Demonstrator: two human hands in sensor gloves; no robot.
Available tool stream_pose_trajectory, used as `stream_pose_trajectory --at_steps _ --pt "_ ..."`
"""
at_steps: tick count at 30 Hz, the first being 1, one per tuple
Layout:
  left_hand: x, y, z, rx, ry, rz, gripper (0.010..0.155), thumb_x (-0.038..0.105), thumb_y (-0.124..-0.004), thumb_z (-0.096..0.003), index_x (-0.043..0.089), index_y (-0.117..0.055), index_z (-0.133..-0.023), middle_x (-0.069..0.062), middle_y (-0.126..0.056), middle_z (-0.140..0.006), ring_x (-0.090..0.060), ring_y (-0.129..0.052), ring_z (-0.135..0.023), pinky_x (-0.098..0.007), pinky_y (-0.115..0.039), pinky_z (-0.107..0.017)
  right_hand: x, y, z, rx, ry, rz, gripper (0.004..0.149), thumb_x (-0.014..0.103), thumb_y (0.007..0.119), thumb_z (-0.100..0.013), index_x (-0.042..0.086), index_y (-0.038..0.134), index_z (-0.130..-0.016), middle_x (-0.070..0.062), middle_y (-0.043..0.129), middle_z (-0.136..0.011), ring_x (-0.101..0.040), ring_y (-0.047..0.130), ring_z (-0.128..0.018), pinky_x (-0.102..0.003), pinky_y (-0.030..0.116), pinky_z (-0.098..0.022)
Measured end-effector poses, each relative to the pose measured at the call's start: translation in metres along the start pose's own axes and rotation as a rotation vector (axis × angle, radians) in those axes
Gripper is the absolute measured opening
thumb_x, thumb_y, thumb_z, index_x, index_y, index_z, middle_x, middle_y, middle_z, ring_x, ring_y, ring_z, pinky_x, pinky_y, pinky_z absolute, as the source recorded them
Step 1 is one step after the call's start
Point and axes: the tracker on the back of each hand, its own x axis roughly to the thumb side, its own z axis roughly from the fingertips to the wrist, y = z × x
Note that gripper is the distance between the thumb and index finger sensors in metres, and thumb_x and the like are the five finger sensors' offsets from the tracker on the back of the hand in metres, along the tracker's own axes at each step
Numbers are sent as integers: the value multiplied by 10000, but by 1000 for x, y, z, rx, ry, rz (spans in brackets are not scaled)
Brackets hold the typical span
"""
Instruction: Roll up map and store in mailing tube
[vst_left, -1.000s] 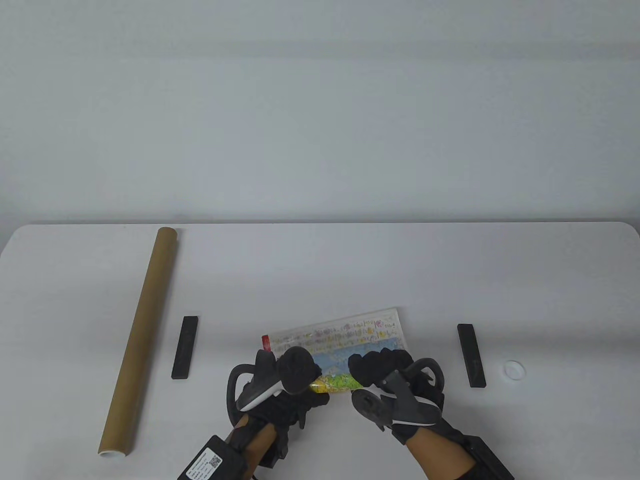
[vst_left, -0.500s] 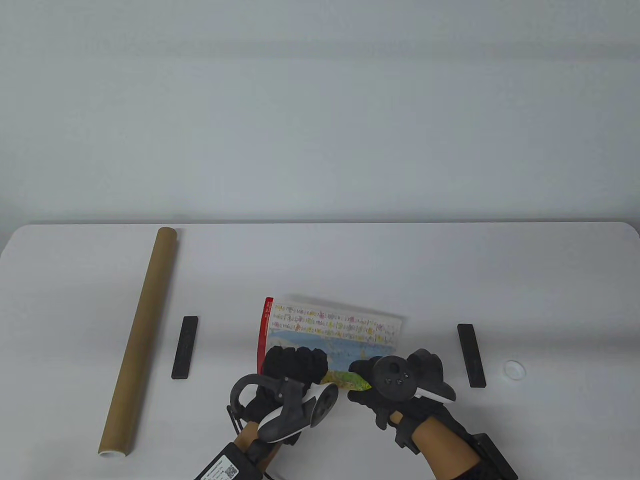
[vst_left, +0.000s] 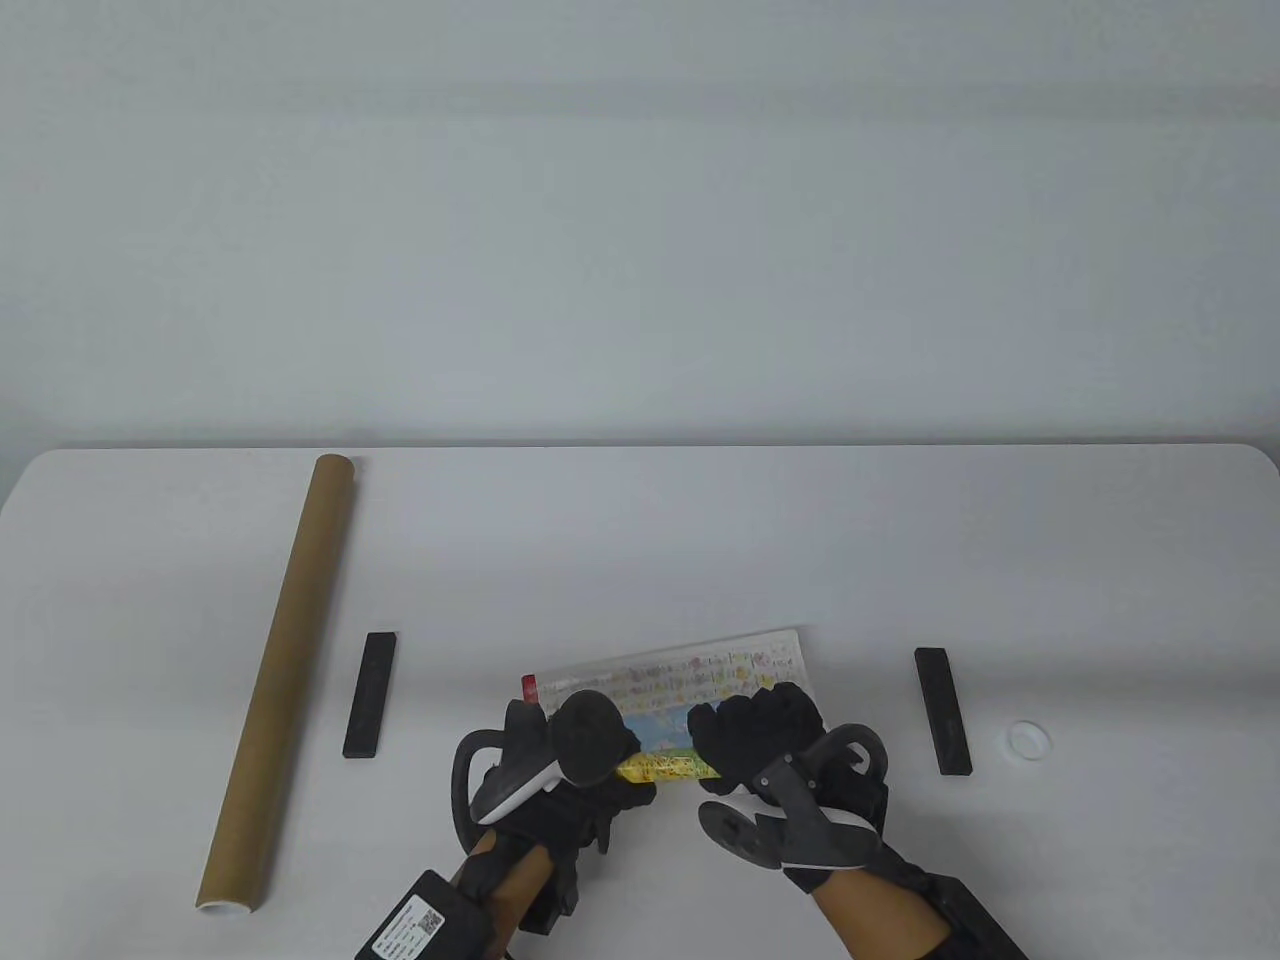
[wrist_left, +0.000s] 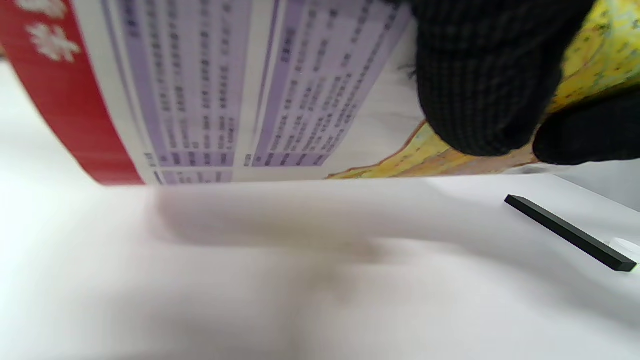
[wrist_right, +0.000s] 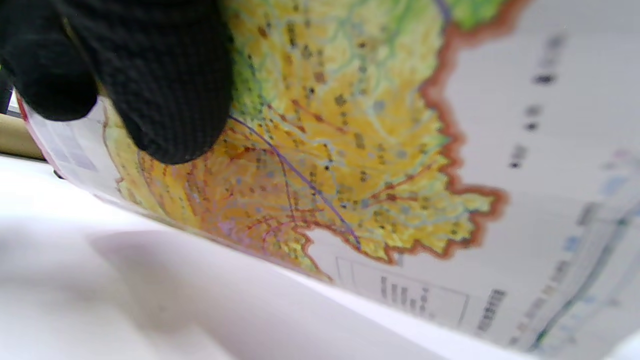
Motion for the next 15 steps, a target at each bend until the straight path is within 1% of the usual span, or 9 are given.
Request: stream_pose_trajectory --at_steps 1,3,7,8,10,12,15 --pt "2 0 1 7 -7 -15 510 641 -932 -328 415 -905 -783 104 -961 -698 -177 -1016 -642 -400 -749 -684 -1 1 0 11 5 -8 555 438 951 -441 127 871 -894 -74 895 -682 -309 948 -524 -586 745 -537" --pt "7 0 3 55 -18 -72 548 640 -928 -332 409 -878 -826 88 -941 -750 -192 -1000 -688 -417 -734 -697 -3 3 -2 41 21 -32 520 431 942 -452 125 888 -869 -71 906 -658 -300 957 -495 -580 761 -517" --pt "31 3 17 277 -23 -376 610 628 -900 -367 430 -768 -928 88 -880 -864 -191 -963 -795 -430 -700 -734 -18 10 -2 104 104 -172 488 421 929 -470 110 903 -845 -73 917 -628 -295 967 -457 -574 780 -484" --pt "34 3 19 312 -24 -415 628 628 -897 -367 438 -741 -945 94 -864 -884 -183 -943 -828 -433 -690 -745 -21 11 -2 107 115 -211 485 422 925 -473 109 904 -844 -72 918 -625 -293 969 -454 -573 782 -480" --pt "40 3 23 396 -47 -460 667 623 -898 -367 451 -685 -976 100 -828 -916 -184 -905 -876 -448 -648 -771 -31 16 -1 143 157 -385 485 413 928 -473 94 908 -839 -83 921 -617 -301 968 -444 -578 780 -469" --pt "41 3 25 433 -62 -477 700 631 -908 -347 456 -665 -980 101 -821 -894 -178 -890 -857 -450 -610 -786 -36 21 -1 173 160 -503 482 405 934 -473 87 913 -834 -87 923 -612 -304 968 -437 -579 780 -463" --pt "41 2 25 448 -55 -508 715 690 -906 -290 456 -709 -937 105 -881 -784 -153 -940 -712 -423 -659 -747 -36 24 -1 202 138 -561 498 418 932 -470 85 910 -839 -90 923 -616 -313 967 -442 -587 770 -462"
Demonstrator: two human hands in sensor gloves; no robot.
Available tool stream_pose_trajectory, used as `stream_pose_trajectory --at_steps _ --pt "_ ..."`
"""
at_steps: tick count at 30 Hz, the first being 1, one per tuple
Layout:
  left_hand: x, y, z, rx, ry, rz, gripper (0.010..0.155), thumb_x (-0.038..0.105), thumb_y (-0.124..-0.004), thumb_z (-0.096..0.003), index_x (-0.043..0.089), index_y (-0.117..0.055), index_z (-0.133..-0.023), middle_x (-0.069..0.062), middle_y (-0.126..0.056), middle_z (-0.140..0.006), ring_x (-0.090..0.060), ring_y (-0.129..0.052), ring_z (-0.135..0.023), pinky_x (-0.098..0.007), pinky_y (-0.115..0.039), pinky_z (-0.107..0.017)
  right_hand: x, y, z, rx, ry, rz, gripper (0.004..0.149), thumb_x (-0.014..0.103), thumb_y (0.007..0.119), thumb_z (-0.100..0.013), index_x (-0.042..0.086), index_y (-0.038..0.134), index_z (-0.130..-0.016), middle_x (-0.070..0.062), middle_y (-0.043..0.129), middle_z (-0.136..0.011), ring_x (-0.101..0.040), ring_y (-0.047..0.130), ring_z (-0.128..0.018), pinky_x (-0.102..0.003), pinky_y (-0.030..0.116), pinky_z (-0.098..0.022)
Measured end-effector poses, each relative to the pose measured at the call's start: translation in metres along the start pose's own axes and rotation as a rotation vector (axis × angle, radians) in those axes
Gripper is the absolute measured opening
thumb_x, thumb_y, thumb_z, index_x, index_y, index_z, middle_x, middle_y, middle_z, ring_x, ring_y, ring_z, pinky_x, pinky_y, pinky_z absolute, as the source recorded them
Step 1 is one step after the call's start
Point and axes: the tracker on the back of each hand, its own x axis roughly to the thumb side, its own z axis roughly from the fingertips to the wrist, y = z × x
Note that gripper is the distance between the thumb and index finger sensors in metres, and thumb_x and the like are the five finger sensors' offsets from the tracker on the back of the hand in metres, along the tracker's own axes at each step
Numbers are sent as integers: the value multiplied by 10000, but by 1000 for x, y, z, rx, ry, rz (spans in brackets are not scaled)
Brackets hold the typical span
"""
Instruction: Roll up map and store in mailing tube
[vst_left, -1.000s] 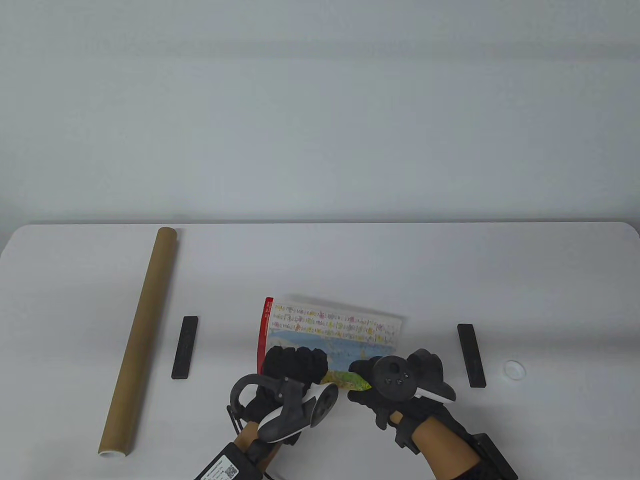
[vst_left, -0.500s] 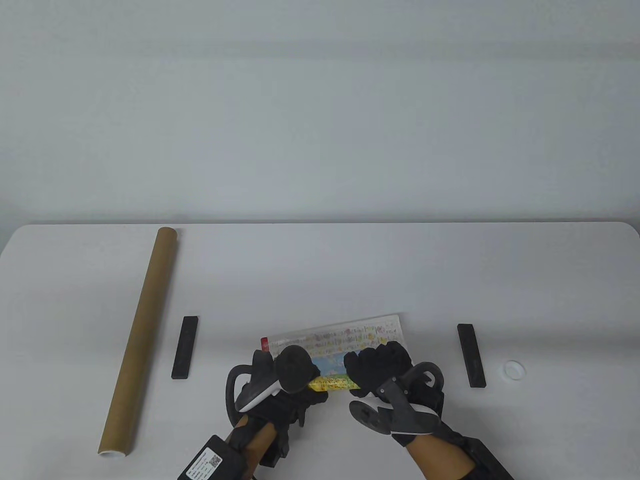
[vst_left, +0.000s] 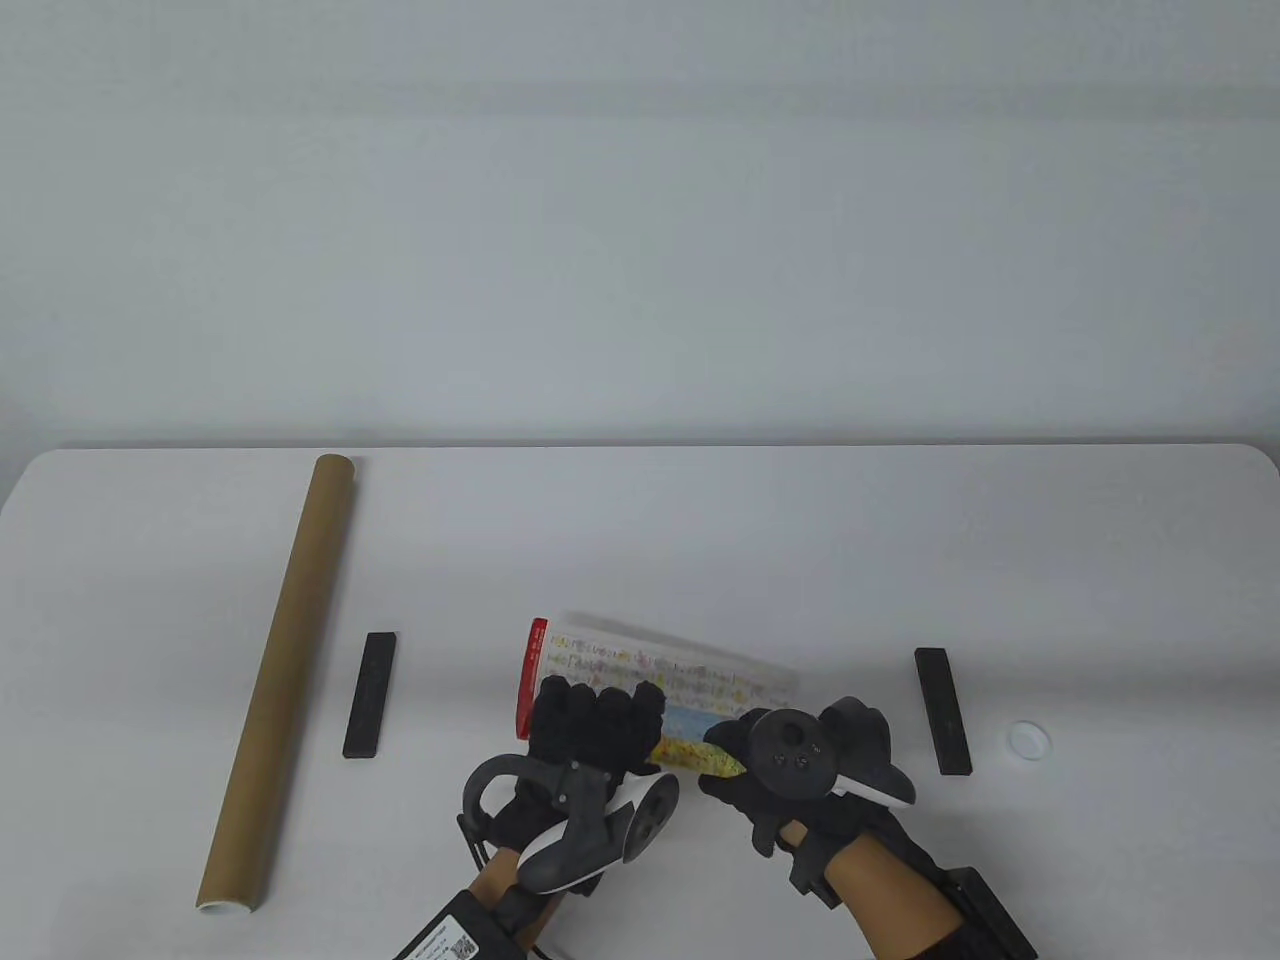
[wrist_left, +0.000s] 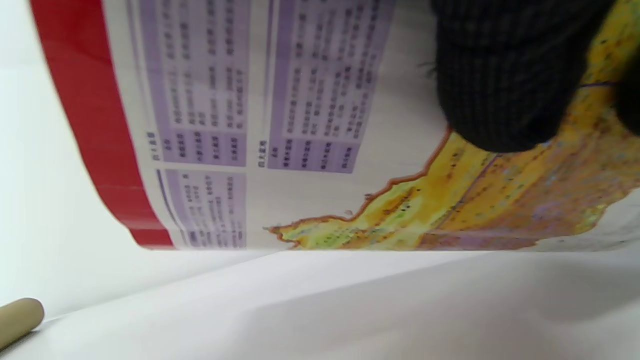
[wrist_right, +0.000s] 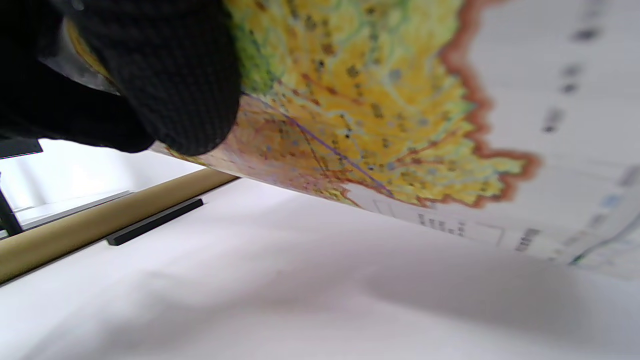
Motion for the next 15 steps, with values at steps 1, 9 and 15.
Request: stream_pose_trajectory --at_steps 1,9,15 --pt "-1 0 0 2 13 -3 697 693 -911 -281 450 -741 -912 110 -904 -741 -144 -960 -665 -412 -685 -729 0 0 0 -11 -7 2 506 420 935 -469 84 906 -846 -90 922 -627 -309 969 -457 -581 771 -472" --pt "-16 -9 -11 -189 95 219 600 698 -922 -290 419 -845 -815 129 -969 -566 -97 -1026 -474 -354 -798 -624 30 -6 11 -245 -32 486 615 429 952 -450 79 829 -941 -118 880 -746 -372 940 -604 -629 704 -547" --pt "-31 -24 -15 -414 100 445 529 680 -935 -313 425 -877 -774 115 -969 -558 -112 -1023 -471 -359 -792 -622 36 -4 12 -271 -80 540 635 442 961 -428 92 828 -941 -93 886 -735 -347 946 -599 -614 709 -560"
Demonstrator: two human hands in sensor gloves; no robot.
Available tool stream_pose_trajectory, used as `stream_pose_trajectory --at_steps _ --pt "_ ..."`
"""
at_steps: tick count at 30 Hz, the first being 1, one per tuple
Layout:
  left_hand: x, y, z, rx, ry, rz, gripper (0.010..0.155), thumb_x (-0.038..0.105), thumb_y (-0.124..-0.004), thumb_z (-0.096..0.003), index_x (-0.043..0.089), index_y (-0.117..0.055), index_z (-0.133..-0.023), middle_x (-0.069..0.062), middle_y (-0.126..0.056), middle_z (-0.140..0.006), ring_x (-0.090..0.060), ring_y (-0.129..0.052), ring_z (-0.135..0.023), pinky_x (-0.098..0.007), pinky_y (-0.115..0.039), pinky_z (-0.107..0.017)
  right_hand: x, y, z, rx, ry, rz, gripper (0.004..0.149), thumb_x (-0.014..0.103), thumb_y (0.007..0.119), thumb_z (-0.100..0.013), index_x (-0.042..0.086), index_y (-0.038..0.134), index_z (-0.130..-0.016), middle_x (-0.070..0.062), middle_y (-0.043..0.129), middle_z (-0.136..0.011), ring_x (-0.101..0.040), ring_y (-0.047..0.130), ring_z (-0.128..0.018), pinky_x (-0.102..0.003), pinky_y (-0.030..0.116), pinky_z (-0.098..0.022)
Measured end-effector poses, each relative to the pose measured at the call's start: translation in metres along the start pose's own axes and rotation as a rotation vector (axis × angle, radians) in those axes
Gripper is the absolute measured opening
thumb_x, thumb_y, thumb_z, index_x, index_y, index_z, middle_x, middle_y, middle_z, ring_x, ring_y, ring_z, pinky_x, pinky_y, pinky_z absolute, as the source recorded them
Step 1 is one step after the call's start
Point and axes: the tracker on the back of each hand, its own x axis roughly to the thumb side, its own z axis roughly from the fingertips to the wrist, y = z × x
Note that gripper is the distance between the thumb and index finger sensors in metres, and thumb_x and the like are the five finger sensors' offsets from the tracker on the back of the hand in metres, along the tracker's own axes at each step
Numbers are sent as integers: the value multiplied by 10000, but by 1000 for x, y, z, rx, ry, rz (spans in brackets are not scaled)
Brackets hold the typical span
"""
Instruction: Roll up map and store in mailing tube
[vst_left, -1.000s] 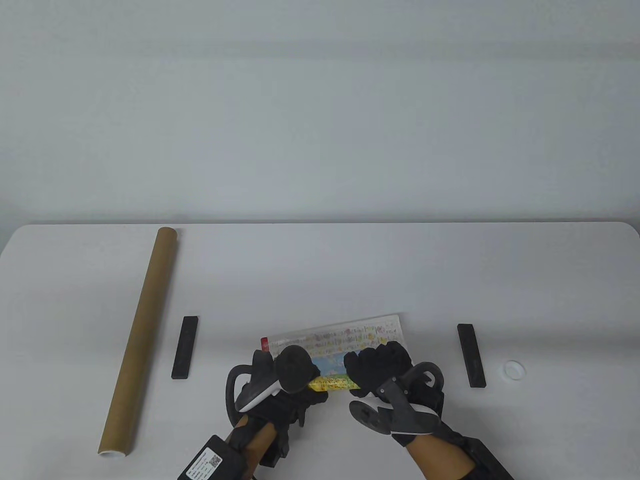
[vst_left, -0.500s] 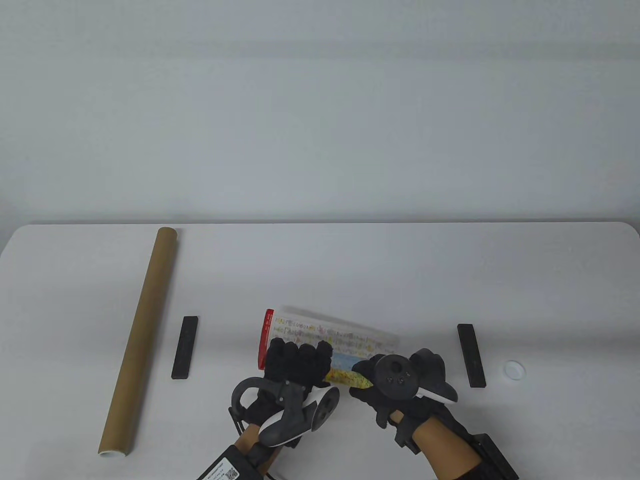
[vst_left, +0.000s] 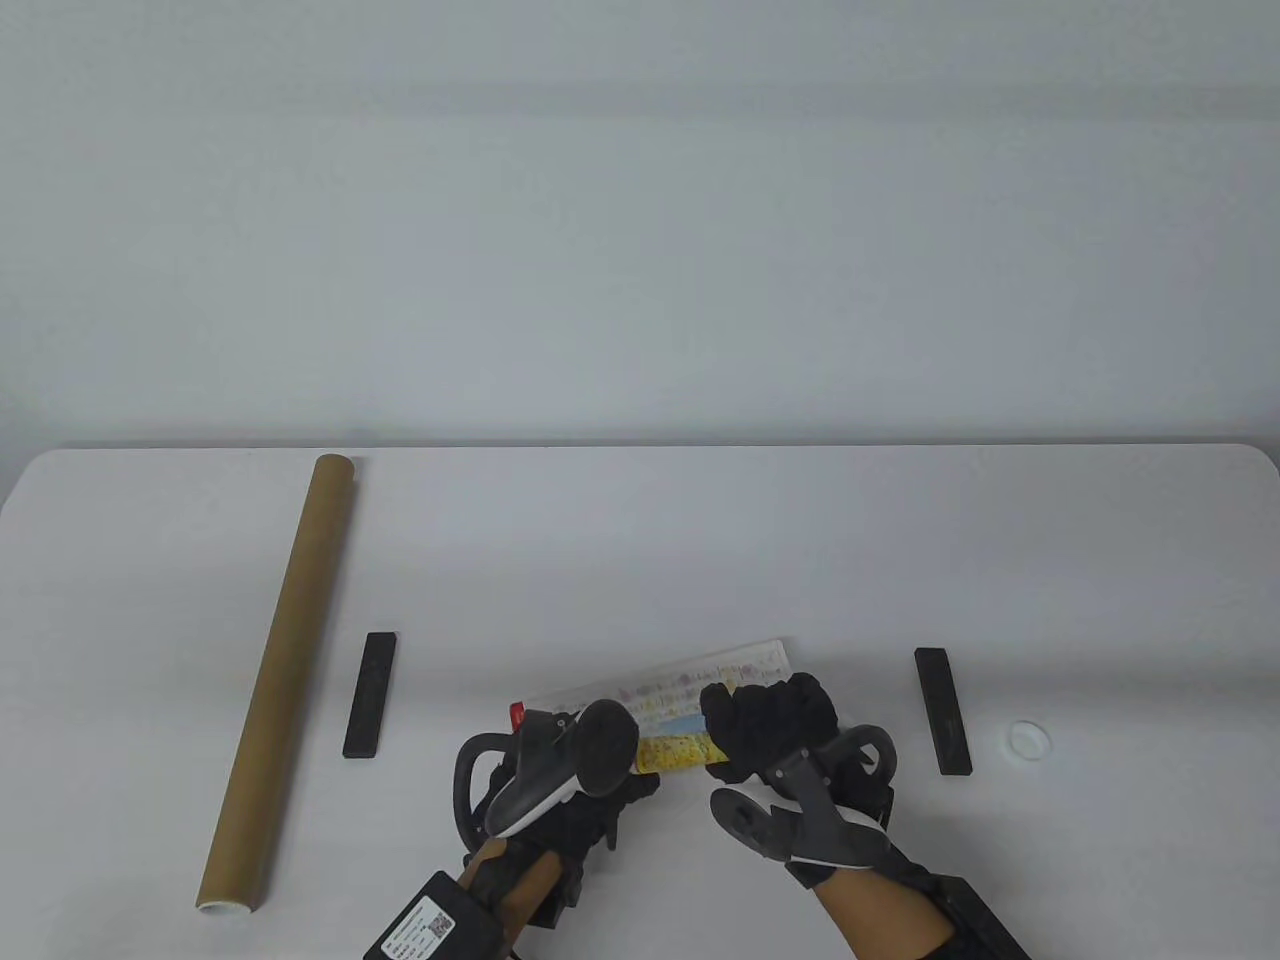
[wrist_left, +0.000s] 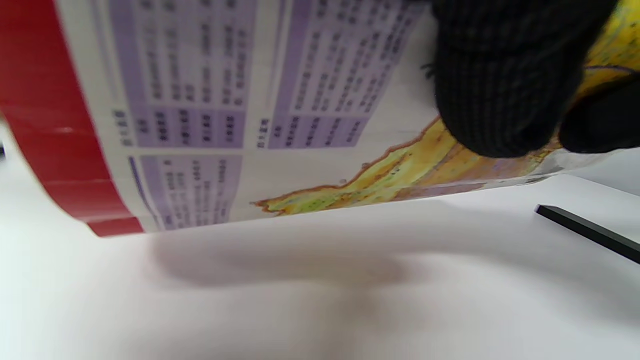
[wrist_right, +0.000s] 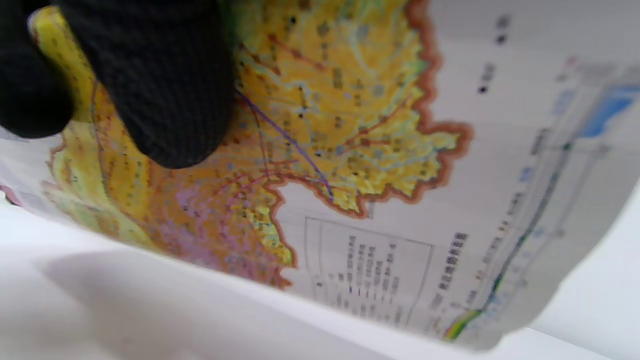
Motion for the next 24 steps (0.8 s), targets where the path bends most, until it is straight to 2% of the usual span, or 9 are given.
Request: stream_pose_trajectory --at_steps 3,5,8,12,15,17,20,24 --pt "-2 -3 -3 -37 -22 20 510 670 -931 -321 427 -885 -767 108 -970 -572 -124 -1022 -495 -367 -783 -634 0 1 -2 36 -4 -5 589 449 963 -425 103 864 -891 -70 906 -672 -315 961 -528 -591 744 -528" --pt "0 -4 -2 -15 -32 2 517 659 -930 -328 422 -879 -784 102 -967 -600 -135 -1020 -529 -378 -771 -649 -1 3 -3 71 1 -28 554 444 966 -425 106 885 -857 -55 916 -628 -293 969 -479 -576 769 -499" --pt "8 -4 3 93 -50 -107 582 649 -919 -337 422 -821 -864 93 -944 -698 -157 -1011 -626 -408 -742 -689 -6 7 -5 110 22 -63 530 435 966 -431 104 895 -838 -47 922 -601 -274 977 -441 -560 792 -473" --pt "23 -1 14 267 -66 -305 686 630 -916 -347 449 -693 -969 93 -862 -879 -187 -937 -818 -437 -686 -745 -18 14 -6 172 91 -223 520 424 966 -438 86 898 -828 -48 925 -581 -270 980 -415 -557 802 -449" --pt "32 0 21 364 -84 -390 727 617 -925 -349 455 -640 -998 105 -825 -907 -182 -902 -866 -462 -634 -780 -26 17 -5 211 133 -338 515 425 964 -440 81 903 -819 -50 927 -572 -271 982 -406 -559 802 -438" --pt "34 0 22 395 -81 -422 736 630 -929 -333 456 -641 -988 112 -828 -862 -164 -901 -819 -460 -619 -781 -29 19 -6 235 132 -412 515 427 963 -441 82 903 -818 -50 927 -572 -273 981 -405 -561 801 -435" --pt "33 1 22 435 -85 -454 675 657 -938 -298 456 -734 -909 126 -893 -741 -135 -953 -665 -416 -680 -733 -28 23 -5 259 118 -482 527 430 967 -440 77 900 -826 -52 928 -579 -277 981 -418 -560 796 -444" --pt "30 4 20 407 -71 -418 578 668 -941 -291 445 -828 -813 137 -945 -616 -102 -1002 -529 -373 -762 -665 -23 18 -4 188 90 -371 566 443 961 -442 72 882 -863 -72 924 -626 -309 976 -476 -580 770 -480"
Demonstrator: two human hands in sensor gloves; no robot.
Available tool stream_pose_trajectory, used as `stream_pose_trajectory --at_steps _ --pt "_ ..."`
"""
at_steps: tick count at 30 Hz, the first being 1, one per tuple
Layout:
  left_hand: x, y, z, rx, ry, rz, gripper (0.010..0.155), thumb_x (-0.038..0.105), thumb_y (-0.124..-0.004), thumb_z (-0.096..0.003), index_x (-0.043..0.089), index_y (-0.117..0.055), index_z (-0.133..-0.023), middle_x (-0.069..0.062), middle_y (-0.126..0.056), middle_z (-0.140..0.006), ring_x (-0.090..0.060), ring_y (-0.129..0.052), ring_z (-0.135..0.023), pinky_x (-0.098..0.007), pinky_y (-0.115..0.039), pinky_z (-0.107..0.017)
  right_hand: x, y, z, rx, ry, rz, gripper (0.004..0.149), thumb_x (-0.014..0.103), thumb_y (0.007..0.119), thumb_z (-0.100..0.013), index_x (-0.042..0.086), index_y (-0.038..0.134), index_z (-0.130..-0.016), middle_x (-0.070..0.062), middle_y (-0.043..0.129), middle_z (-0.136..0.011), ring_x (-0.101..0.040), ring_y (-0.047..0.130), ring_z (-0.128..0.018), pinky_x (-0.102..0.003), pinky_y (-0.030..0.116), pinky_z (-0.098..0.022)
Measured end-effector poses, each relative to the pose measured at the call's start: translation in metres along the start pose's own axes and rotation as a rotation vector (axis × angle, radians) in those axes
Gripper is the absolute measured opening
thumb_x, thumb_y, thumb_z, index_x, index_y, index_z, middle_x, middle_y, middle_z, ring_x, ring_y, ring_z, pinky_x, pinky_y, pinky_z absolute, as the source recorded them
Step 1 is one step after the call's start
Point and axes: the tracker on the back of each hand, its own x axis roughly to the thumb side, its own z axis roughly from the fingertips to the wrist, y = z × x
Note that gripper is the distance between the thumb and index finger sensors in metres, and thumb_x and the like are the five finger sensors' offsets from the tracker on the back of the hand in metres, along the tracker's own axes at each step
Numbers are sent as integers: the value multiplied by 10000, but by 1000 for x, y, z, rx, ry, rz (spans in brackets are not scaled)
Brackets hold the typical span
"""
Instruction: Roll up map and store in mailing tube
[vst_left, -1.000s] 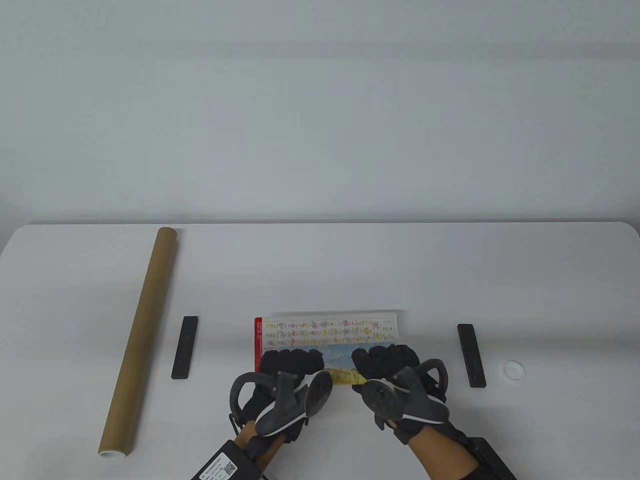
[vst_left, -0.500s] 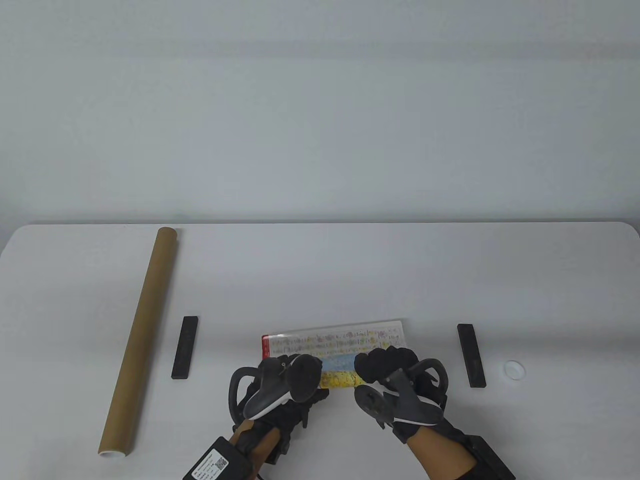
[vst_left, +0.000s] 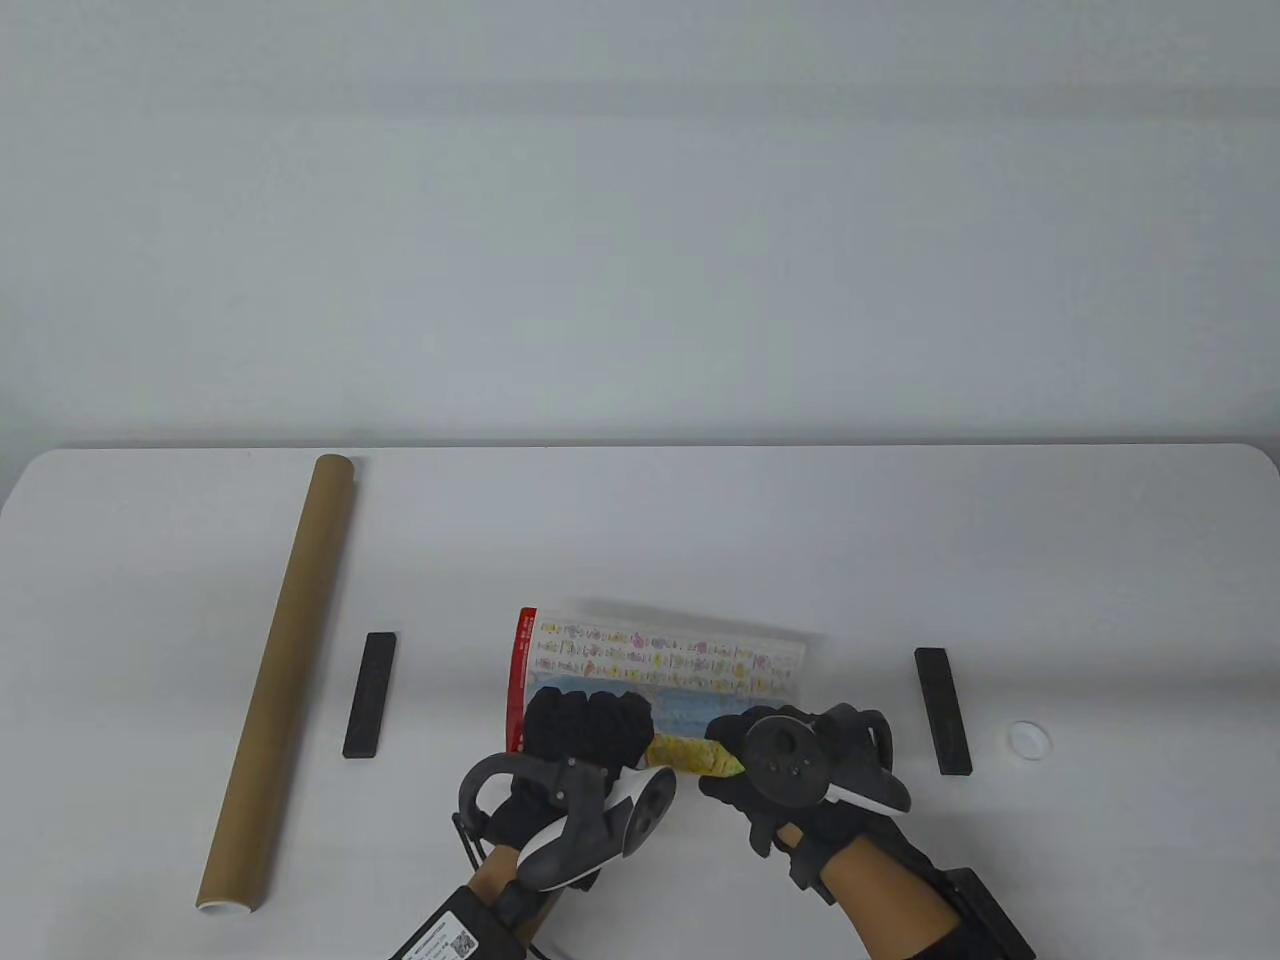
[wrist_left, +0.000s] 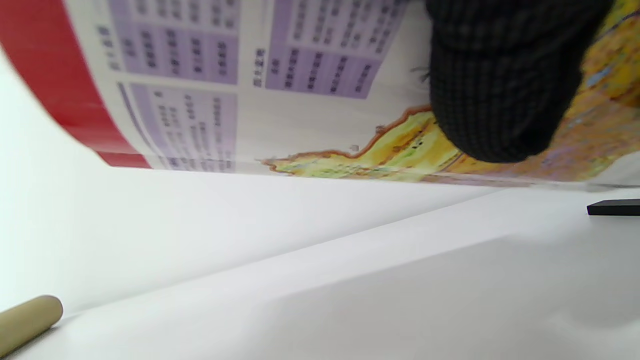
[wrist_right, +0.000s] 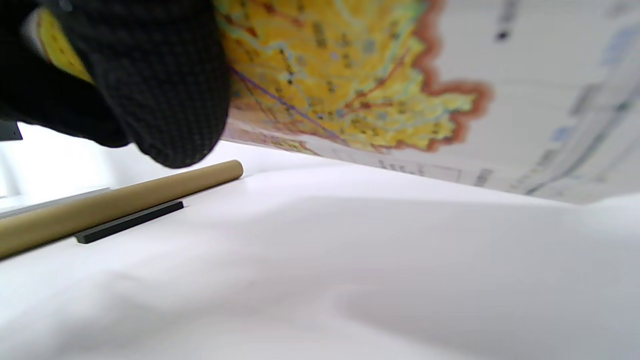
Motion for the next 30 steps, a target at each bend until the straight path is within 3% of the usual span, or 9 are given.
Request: stream_pose_trajectory --at_steps 9,14,17,23,27,30 --pt "-22 -17 -12 -351 72 354 508 653 -944 -317 432 -873 -769 119 -960 -593 -119 -1014 -513 -375 -774 -650 24 -8 7 -161 -87 353 616 414 977 -427 95 831 -933 -78 898 -721 -333 960 -584 -602 726 -555" --pt "-25 -24 -14 -419 64 423 495 637 -935 -335 423 -875 -777 105 -956 -620 -142 -1006 -554 -389 -756 -665 28 -7 5 -140 -88 396 568 398 986 -416 109 862 -889 -41 928 -645 -282 986 -487 -562 778 -506" --pt "-19 -23 -12 -350 55 351 554 636 -931 -337 408 -848 -835 88 -948 -691 -165 -1005 -630 -409 -740 -687 24 -5 3 -92 -71 361 529 382 983 -428 104 876 -865 -39 931 -612 -270 986 -444 -553 796 -477" --pt "5 -5 -2 -132 -4 22 651 600 -906 -375 440 -697 -970 102 -856 -905 -181 -945 -831 -431 -691 -746 8 -3 -1 -18 -5 174 513 371 974 -439 84 882 -854 -47 933 -590 -269 984 -418 -553 804 -453" --pt "6 -3 1 -22 -14 -1 670 603 -916 -355 447 -684 -964 113 -851 -871 -167 -932 -814 -432 -670 -755 -1 -2 -2 31 23 16 509 367 974 -441 76 886 -849 -51 935 -583 -273 984 -408 -555 804 -443" --pt "5 -2 1 38 -23 -26 657 644 -931 -307 451 -744 -907 117 -893 -781 -138 -960 -710 -409 -699 -724 -4 0 -4 76 18 -74 508 364 973 -446 73 884 -852 -54 934 -585 -276 982 -411 -557 800 -443"
